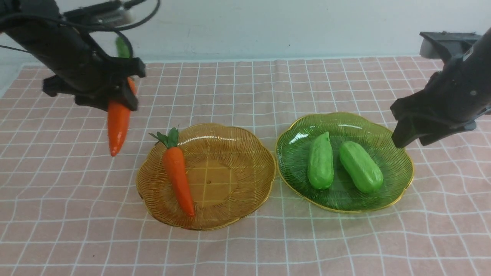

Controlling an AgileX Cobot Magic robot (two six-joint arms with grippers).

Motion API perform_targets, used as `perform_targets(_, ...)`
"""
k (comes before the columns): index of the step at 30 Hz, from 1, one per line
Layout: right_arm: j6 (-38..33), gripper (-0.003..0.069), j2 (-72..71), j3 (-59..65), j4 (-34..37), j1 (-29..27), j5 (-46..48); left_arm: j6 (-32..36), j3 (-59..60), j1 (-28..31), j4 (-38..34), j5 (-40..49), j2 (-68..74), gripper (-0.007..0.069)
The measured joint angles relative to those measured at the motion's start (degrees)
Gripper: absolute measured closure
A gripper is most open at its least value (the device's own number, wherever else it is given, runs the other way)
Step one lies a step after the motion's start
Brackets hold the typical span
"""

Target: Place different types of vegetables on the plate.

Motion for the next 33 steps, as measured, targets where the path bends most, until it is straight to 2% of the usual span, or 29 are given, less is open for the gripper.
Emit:
perform_targets(1, 0.0, 0.0674, -2.71, 1.24, -0.05, 0.0, 0.12, -0.43, -1.45, 0.07, 0.05, 1.14, 0.0, 0.013)
perform_targets(3, 0.0, 0.0674, -9.47, 5.04, -0.27, 0.0, 0.42, -1.28, -5.97, 0.36, 0.46, 4.91, 0.0, 0.015)
perform_targets(5, 0.0, 0.0674, -15.83, 9.55, -0.46, 0.0, 0.36, -1.42, -10.83, 0.68, 2.16, 9.82, 0.0, 0.0246)
perform_targets(6, 0.0, 0.0674, -19.98, 13.84, -0.46, 0.0, -2.29, -1.42, -13.92, 0.69, 3.46, 12.18, 0.0, 0.0318)
perform_targets(8, 0.0, 0.0674, -26.02, 20.29, 0.07, 0.0, -11.15, -1.42, -18.23, 0.75, 6.04, 15.61, 0.0, 0.0464)
perform_targets(9, 0.0, 0.0674, -28.75, 25.17, 0.35, 0.0, -19.43, -1.42, -19.5, 0.75, 6.6, 16.19, 0.0, 0.0526)
perform_targets(10, 0.0, 0.0674, -30.93, 28.59, 0.61, 0.0, -26.84, -1.42, -21.4, 0.75, 7.28, 16.89, 0.0, 0.0575)
perform_targets(12, 0.0, 0.0674, -33.57, 36.29, 0.86, 0.0, -40.49, -1.47, -23.22, 0.75, 7.57, 17.19, 0.0, 0.0615)
perform_targets(15, 0.0, 0.0674, -34.32, 40.4, 1.0, 0.0, -49.24, -1.47, -23.73, 0.75, 7.62, 17.39, 0.0, 0.0628)
perform_targets(20, 0.0, 0.0674, -34.5, 44.8, 1.04, 0.0, -57.96, -1.47, -23.73, 0.75, 7.77, 17.84, 0.0, 0.0628)
perform_targets(33, 0.0, 0.0674, -34.5, 50.07, 1.04, 0.0, -58.04, -0.78, -23.86, 0.75, 7.95, 18.21, 0.0, 0.0628)
